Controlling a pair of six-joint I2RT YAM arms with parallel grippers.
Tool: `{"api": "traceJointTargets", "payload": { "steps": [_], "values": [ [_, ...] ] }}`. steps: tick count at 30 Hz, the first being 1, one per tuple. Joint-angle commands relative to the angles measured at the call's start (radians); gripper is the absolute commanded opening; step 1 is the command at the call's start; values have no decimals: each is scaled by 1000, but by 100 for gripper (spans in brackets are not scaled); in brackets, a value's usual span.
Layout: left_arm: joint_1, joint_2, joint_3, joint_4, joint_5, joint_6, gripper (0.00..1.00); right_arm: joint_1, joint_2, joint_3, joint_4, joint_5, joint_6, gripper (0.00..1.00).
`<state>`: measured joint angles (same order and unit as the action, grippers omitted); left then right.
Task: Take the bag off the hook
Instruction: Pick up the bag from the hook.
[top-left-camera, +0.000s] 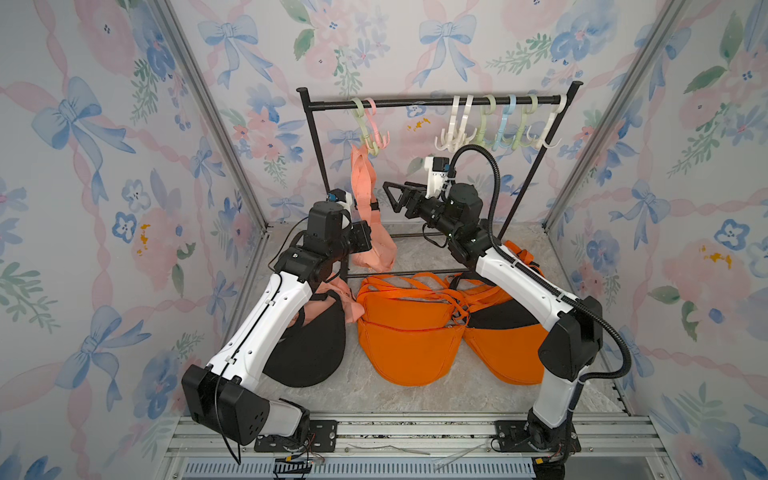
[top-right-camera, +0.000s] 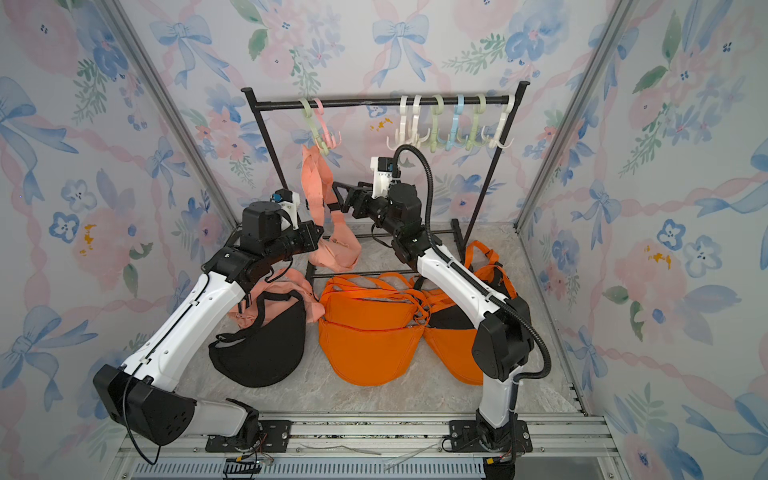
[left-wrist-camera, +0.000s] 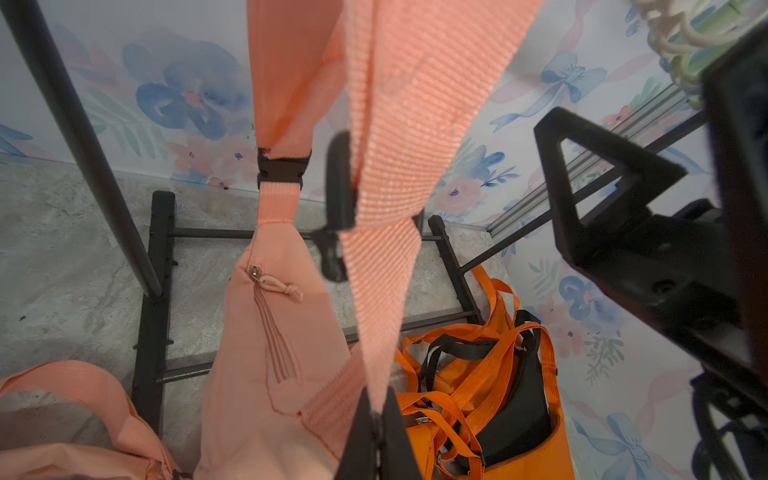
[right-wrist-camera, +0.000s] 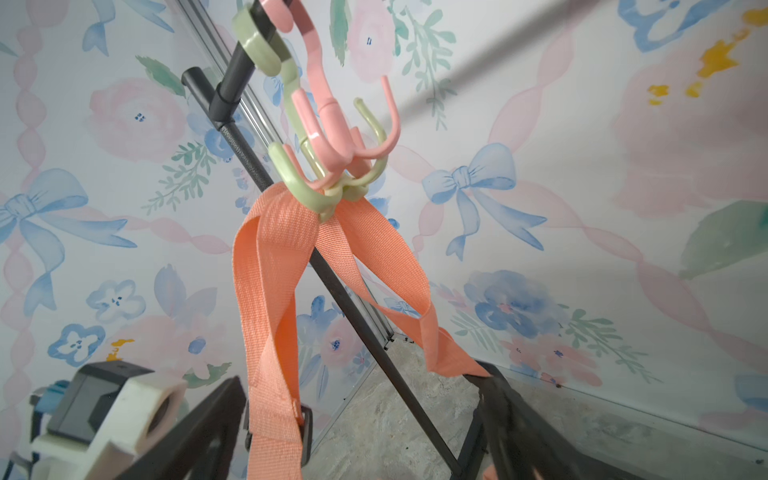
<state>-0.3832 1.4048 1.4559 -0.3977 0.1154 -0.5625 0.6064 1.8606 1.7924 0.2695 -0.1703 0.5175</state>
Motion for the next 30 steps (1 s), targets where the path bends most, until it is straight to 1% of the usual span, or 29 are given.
{"api": "traceJointTargets", "payload": {
  "steps": [1,4,7,10,12,14,17,18,21,22,24,25,26,27,29,30],
  "values": [
    [-21,24,-23,42,39,-37,0,32,5,54,-96,26,-18,93],
    [-46,52,-25,62,54,-50,0,74,40,124,-181,68,-105,94],
    [-78,85,-17,71,58,-55,0,94,85,192,-224,81,-153,94],
    [-103,109,-13,77,63,-59,0,104,140,298,-279,88,-184,93],
    [-113,119,-12,77,64,-64,0,104,172,355,-303,80,-192,89],
    [-117,123,-12,80,63,-66,0,104,199,408,-336,78,-196,81],
    [-118,119,-12,78,58,-66,0,96,213,434,-351,73,-193,61],
    [-119,117,-12,78,57,-64,0,92,212,430,-348,69,-190,53],
    [-118,113,-15,79,56,-62,0,71,204,414,-337,57,-168,22],
    [-120,110,-18,81,57,-60,0,59,205,414,-340,51,-156,13],
    [-118,103,-24,85,57,-60,0,35,207,417,-346,21,-128,0],
    [-119,98,-28,87,55,-58,2,19,207,418,-349,2,-111,0],
    [-117,91,-32,87,53,-55,10,3,207,418,-349,-16,-92,0],
    [-113,81,-37,89,50,-53,25,-15,204,415,-349,-41,-74,0],
    [-100,55,-50,94,40,-51,65,-50,197,407,-343,-83,-41,0],
    [-88,39,-58,95,30,-51,82,-68,194,403,-340,-107,-30,0]
  ]
}}
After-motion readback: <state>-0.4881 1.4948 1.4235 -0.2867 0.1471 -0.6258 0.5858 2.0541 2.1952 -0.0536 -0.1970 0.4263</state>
